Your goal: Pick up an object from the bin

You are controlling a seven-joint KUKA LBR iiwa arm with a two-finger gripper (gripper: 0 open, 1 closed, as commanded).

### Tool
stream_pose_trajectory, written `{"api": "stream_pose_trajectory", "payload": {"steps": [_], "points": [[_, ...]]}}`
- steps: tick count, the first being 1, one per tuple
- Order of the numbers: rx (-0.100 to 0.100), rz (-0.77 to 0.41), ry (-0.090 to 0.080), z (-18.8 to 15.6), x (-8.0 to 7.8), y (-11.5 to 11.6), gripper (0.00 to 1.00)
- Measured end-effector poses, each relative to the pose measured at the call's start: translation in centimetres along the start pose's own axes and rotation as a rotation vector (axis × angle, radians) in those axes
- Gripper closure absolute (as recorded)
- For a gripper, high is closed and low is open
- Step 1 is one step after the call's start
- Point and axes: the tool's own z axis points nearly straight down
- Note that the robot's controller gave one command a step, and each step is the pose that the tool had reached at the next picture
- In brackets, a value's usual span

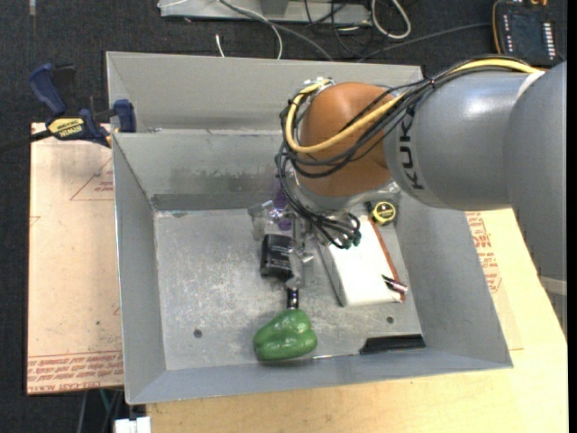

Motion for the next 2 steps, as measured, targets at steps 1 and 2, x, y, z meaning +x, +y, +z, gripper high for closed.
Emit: {"api": "stream_pose_trajectory", "payload": {"steps": [1, 2], "points": [[0.000, 0.318, 0.016, 1.7, 0.8, -4.1, 0.00], [-0.002, -0.004, -0.001, 4.6, 0.8, -4.0, 0.00]]}}
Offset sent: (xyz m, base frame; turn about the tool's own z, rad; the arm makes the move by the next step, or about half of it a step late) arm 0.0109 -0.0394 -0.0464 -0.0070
